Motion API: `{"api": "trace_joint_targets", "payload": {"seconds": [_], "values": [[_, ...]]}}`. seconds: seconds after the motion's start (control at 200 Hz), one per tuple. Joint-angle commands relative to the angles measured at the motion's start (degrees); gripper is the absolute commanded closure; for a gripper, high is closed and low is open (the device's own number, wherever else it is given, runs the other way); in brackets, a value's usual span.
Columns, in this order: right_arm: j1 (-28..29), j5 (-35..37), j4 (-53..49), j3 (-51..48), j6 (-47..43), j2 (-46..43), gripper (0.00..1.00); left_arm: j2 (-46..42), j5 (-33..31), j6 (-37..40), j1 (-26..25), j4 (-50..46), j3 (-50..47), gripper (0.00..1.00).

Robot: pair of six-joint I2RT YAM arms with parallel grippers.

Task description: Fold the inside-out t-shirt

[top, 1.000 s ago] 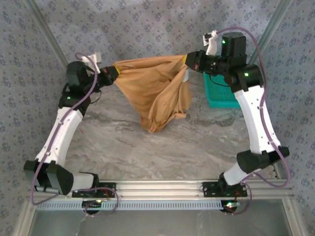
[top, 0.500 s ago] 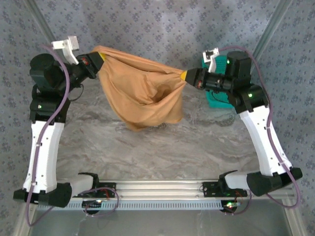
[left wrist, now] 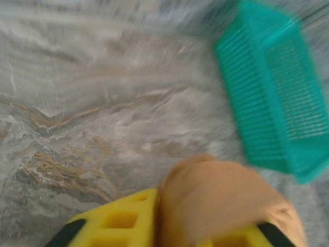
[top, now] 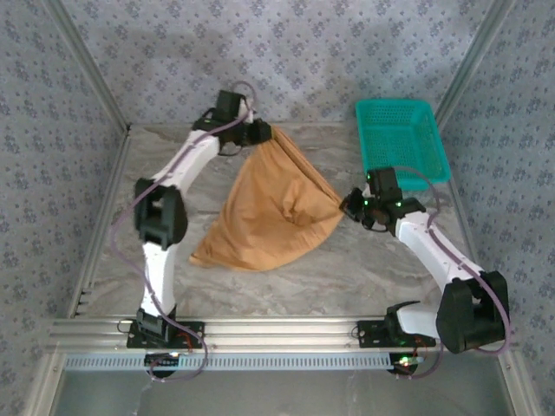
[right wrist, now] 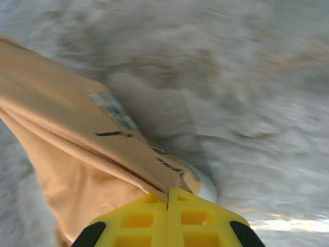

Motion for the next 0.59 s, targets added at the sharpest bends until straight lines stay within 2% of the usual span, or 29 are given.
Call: {"api": "trace_joint_targets", "payload": {"seconds": [0.0,0.035,0.09,0.165,0.23,0.255,0.35,0.48,0.59], "values": [[-0.2,10.0,1.2,-4.8,6.2,-1.2,1.0,4.1,-6.2,4.8,0.5,-13.3,13.6,0.47],[0.0,10.9,0.8,-5.3,6.2,-1.2,1.0,4.4,-7.4,5.9,0.2,-15.7,14.5,0.42],[0.4,11.6,0.2,-5.2,5.4,-1.0,0.88,2.4,-9.5,7.0,-0.3,-17.6,12.7,0.36],[1.3,13.8,-2.2,-3.2,3.3,-1.3,0.59,-4.1,-14.2,8.4,-1.2,-17.8,4.7,0.34],[2.8,17.7,-5.3,0.2,0.2,-0.9,0.44,-12.0,-18.8,9.0,-2.2,-16.2,-5.4,0.34],[3.5,19.4,-6.7,1.7,-1.2,-0.8,0.41,-15.2,-20.0,8.5,-2.5,-14.9,-10.4,0.34],[6.3,22.8,-7.7,6.1,-7.6,0.4,0.38,-25.9,-21.3,5.9,-3.3,-10.7,-26.9,0.34],[11.3,13.6,-4.3,13.5,-19.0,7.0,0.38,-34.4,-20.4,2.7,-4.4,-4.3,-42.8,0.31],[16.3,9.9,-9.9,25.7,-27.3,18.7,0.36,-38.4,-15.3,-2.2,-5.9,1.5,-51.7,0.35]]}}
